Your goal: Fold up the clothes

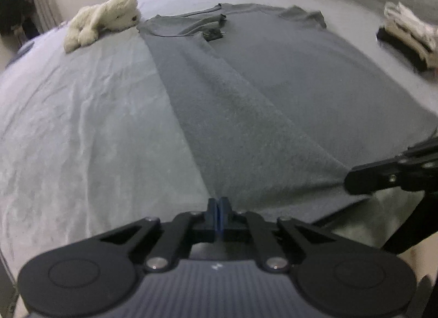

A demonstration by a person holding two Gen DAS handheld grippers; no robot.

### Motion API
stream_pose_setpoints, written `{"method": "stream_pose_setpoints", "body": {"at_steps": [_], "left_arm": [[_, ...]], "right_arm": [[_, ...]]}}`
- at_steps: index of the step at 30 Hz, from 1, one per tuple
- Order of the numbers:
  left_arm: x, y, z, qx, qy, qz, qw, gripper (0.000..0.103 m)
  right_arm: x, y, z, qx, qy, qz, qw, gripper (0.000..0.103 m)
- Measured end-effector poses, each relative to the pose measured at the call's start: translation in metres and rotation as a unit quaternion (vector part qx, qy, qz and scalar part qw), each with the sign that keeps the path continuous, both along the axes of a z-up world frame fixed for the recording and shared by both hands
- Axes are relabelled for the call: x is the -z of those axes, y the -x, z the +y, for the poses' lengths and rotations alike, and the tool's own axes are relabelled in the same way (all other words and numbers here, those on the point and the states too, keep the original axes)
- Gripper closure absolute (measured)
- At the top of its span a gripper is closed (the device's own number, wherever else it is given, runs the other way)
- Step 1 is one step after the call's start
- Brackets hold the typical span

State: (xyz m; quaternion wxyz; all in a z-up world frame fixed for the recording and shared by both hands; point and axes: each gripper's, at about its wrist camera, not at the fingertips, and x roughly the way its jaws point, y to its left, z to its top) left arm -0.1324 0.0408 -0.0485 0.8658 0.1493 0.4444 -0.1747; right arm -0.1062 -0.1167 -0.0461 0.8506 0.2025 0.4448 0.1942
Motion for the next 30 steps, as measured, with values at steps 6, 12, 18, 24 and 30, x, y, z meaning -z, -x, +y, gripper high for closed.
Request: {"method": "stream_pose_setpoints", "body": {"at_steps": [6,12,18,24,30], "left_arm": [[-0.01,-0.005,0.013,0.002,0.03,0.01,0.9995,0.1],[-0.028,-0.002,0.031,0.003,0.095,0.021,0.9952,0.096],[-0.018,0.02,0.017,0.061,0.101,0.041,0.9922,0.095],[-0.007,0.024,0.008,0.105,0.065,0.062,0.9904,0.095],[-0.033,0.003,0.027,0.082,0.107,0.041,0.99,0.095]], "right_arm": [[0.012,-0.006,0.004,-0.006,0.005,0.012,1.0,0.094],[0.011,-0.006,-0.011,0.015,-0.013,0.017,1.0,0.088],[0.013,-0.003,-0.017,0.011,-0.046,0.031,0.998,0.088],[0.014,-0.003,0.003,-0.03,0.021,0.028,0.999,0.1],[-0.006,-0.016,-0.018,-0.009,-0.014,-0.016,1.0,0.089]]}}
